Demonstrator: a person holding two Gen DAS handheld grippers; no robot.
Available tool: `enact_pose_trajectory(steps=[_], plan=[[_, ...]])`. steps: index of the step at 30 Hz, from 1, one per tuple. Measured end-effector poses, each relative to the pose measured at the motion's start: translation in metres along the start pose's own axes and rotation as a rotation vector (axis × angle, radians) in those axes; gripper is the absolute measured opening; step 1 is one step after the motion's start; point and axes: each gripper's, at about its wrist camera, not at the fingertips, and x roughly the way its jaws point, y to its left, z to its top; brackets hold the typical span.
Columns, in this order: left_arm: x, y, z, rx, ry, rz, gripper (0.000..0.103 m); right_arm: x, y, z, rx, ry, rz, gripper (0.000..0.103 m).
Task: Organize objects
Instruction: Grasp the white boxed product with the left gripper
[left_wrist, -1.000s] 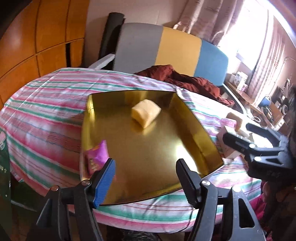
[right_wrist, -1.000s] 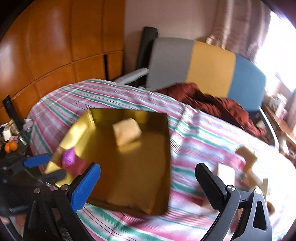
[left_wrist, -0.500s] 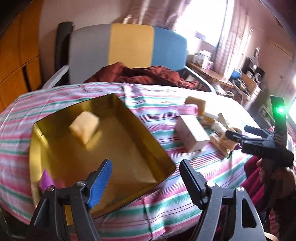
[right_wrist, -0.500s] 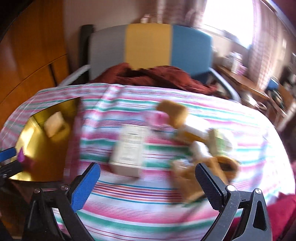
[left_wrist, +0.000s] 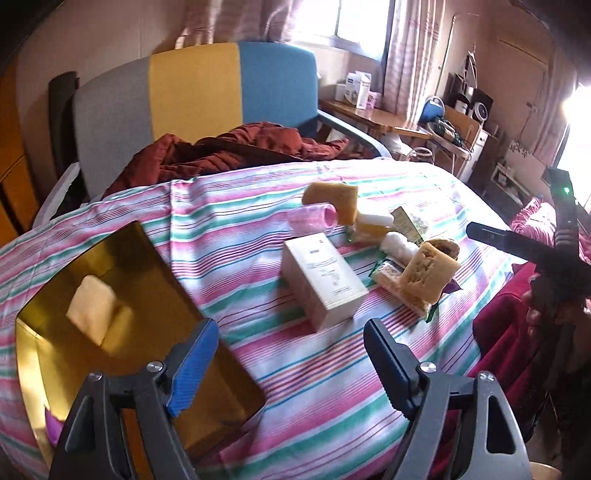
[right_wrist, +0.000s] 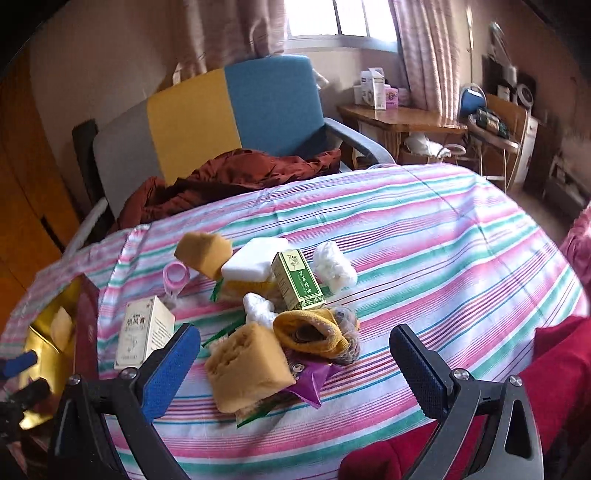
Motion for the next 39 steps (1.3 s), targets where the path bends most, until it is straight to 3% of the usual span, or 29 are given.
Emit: enact_pose_trajectory(steps=[4,14,22,24,25,26,29,33,35,39], plan=[[0.017,-0.009,0.009,0.012,0.028,-0.008,0.082,0.005,-0.014,-0.003,0.103,0.010,0.052,0.103],[0.074,-0.028,0.040,-0.003,0.097,-0.014,0.087,-0.003,-0.010,-0.004,0.099,-0.063,0.132,0.103],[0.128,-0.029,0.052,-0.043,0.196,0.031,0.090,-0.003,-0.026,-0.004,0.199,-0.068,0.213,0.103],[0.135,-0.028,0.051,-0.055,0.192,0.033,0.088,-0.002,-0.030,-0.004,0.224,-0.065,0.223,0.103],[0.138,-0.028,0.050,-0.058,0.194,0.040,0.081,-0.002,-0.032,-0.004,0.234,-0.063,0.228,0.103],[0.141,-0.026,0.049,-0.069,0.206,0.035,0.065,-0.001,-0.035,-0.004,0.245,-0.060,0.236,0.103],[0.143,-0.026,0.041,-0.062,0.196,0.014,0.053,0.002,-0.040,-0.005,0.281,-0.039,0.256,0.103],[0.129,-0.031,0.028,-0.025,0.169,-0.015,0.053,0.007,-0.039,-0.005,0.279,-0.005,0.286,0.103],[0.120,-0.035,0.024,-0.014,0.153,-0.033,0.053,0.010,-0.031,-0.005,0.243,0.022,0.329,0.103],[0.096,-0.039,0.012,-0.009,0.128,-0.077,0.053,0.016,-0.013,-0.007,0.157,0.074,0.328,0.103]])
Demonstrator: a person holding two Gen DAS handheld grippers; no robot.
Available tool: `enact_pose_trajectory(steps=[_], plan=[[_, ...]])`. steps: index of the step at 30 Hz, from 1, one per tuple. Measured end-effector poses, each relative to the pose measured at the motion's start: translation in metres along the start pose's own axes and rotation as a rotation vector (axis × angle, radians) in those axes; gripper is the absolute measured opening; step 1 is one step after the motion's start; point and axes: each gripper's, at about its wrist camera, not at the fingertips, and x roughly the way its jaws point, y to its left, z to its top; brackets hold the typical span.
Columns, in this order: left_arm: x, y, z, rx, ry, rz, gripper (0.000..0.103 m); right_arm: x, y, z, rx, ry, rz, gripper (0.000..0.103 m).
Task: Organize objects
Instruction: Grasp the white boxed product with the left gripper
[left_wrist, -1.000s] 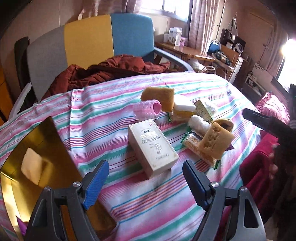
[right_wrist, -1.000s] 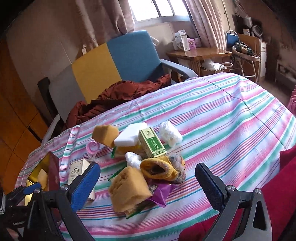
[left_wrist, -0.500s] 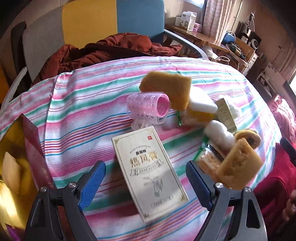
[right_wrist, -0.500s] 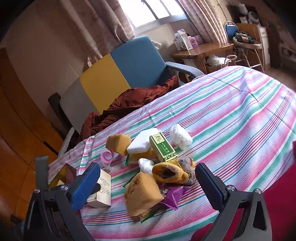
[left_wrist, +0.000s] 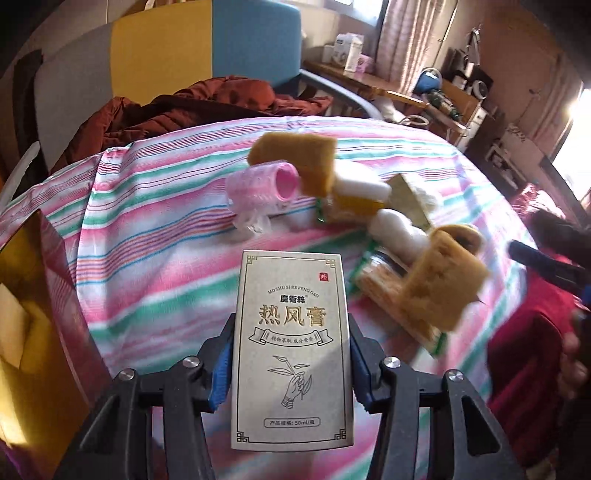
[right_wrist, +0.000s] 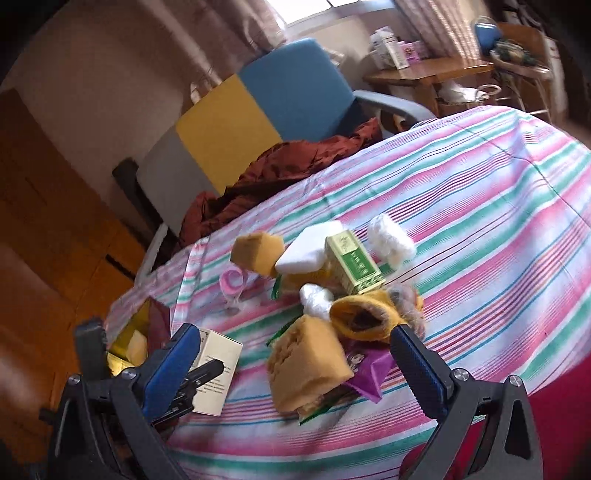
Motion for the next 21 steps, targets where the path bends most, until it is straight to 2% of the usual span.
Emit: enact_pose_trajectory(steps=[4,11,12,14,15,21], plan=[[-0.030,0.001,-0.013,-0.004,-0.038,-0.027,0.053,0.014,0.009,-0.004,-0.046,0.077,0.010,0.103],[-0.082,0.014,-0.030,-0.021,-0.122,-0.030,0.053,0.048,0.015,-0.010,-0.038,0.183,0.017,0.103],[-0.089,0.018,-0.033,-0.031,-0.133,-0.029,0.053,0.055,0.018,-0.012,-0.043,0.219,0.054,0.103],[-0.099,0.027,-0.038,-0.057,-0.146,-0.028,0.053,0.060,0.027,-0.018,-0.045,0.272,0.183,0.103],[-0.105,0.033,-0.041,-0.076,-0.154,-0.025,0.053,0.060,0.033,-0.021,-0.077,0.273,0.175,0.103],[-0.129,0.059,-0.058,-0.158,-0.185,-0.007,0.053,0.064,0.040,-0.031,-0.151,0.282,0.003,0.103]])
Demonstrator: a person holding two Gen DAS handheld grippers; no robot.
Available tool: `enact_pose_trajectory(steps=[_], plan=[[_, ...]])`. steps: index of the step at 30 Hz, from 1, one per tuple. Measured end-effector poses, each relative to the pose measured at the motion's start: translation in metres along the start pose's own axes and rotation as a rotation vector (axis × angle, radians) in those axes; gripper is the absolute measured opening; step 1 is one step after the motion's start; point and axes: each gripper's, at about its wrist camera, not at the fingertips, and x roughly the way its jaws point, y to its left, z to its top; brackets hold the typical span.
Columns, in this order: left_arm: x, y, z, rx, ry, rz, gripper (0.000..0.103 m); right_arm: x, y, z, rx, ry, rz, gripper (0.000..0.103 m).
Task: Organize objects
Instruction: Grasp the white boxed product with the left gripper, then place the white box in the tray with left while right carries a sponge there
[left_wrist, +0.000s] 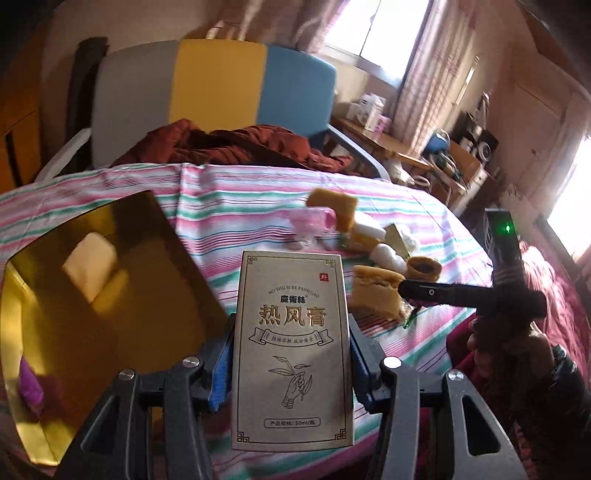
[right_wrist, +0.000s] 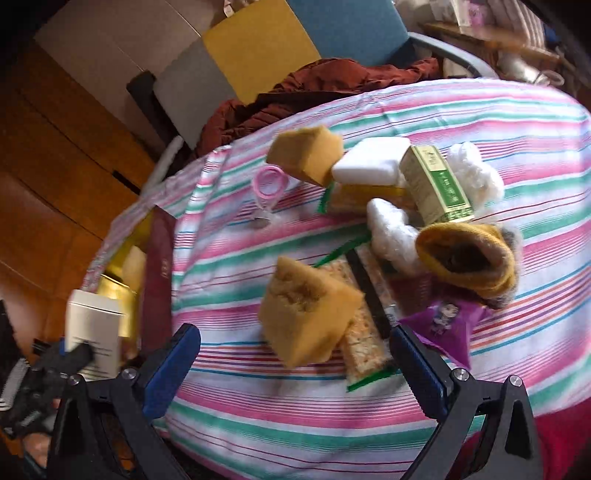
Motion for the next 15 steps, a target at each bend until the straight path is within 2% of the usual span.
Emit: enact_pose_trajectory(steps=[3,7,13,15], plan=[[-0.012,0.014,-0.006,-0.034,-0.014,0.016,0.053,-0.001,0.012,0.000,-0.065,-0.002,-0.053,0.103],[-0.024,0.034,-0.019,-0.082,-0.022,0.044,0.053,0.012,0.034,0.005,-0.179,0.013,-0.166,0.103],[-0.048,0.073,-0.035,-0.177,-0.058,0.092,0.053,0.020,0.044,0.004,-0.226,0.019,-0.231,0.103],[-0.056,0.090,-0.037,-0.216,-0.074,0.119,0.053,0.023,0.049,0.003,-0.275,0.015,-0.289,0.103]])
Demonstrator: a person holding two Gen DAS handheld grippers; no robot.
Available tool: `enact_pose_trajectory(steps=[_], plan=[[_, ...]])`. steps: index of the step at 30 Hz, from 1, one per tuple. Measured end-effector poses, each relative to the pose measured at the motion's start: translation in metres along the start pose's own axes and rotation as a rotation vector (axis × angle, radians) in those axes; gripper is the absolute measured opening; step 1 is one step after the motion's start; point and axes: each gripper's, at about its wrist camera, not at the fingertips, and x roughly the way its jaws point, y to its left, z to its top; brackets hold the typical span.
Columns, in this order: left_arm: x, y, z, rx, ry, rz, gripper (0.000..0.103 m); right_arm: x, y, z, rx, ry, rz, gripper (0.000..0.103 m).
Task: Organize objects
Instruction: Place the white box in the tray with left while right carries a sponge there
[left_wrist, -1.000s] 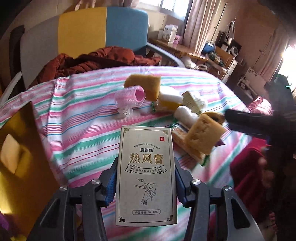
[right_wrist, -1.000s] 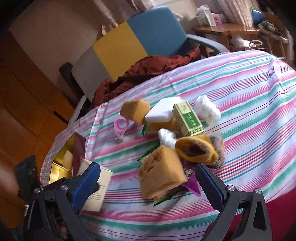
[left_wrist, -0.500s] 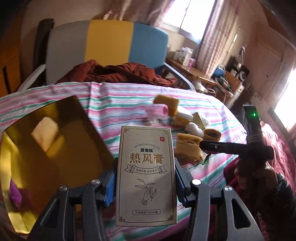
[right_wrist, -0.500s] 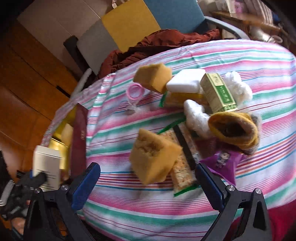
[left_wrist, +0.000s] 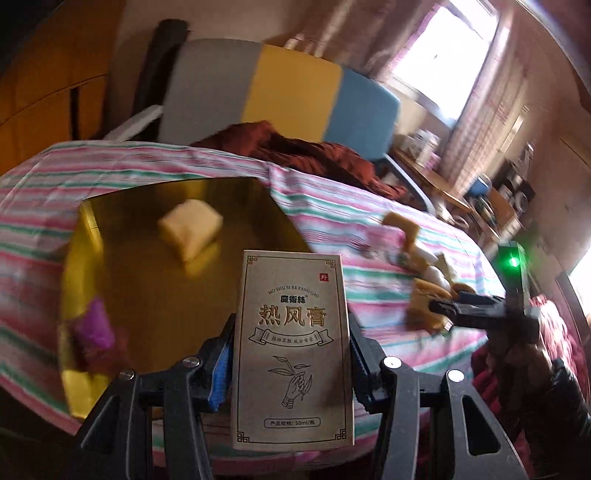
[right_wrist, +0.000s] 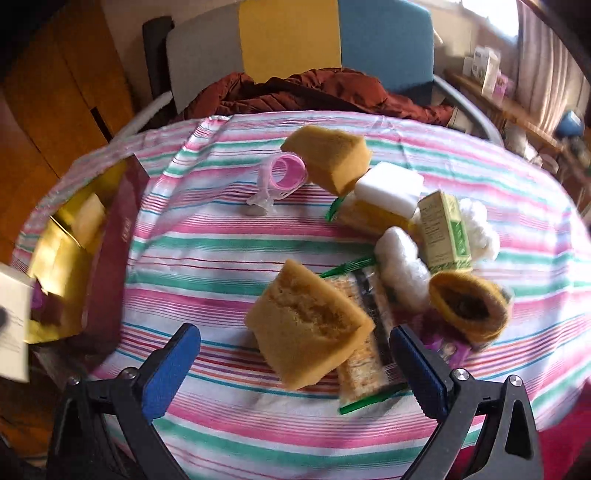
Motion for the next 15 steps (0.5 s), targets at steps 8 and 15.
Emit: enact_pose_trajectory(steps=[8,15], plan=[[-0.021,0.047,0.007,-0.105,-0.067,0.081,0.053,0.028,0.023,0.006,-0.205,0.060,-0.132,0.099],[-0.024,0.067,0.004,-0.151,-0.078,0.105,0.053,0.032,0.020,0.003,-0.218,0.083,-0.108,0.067]])
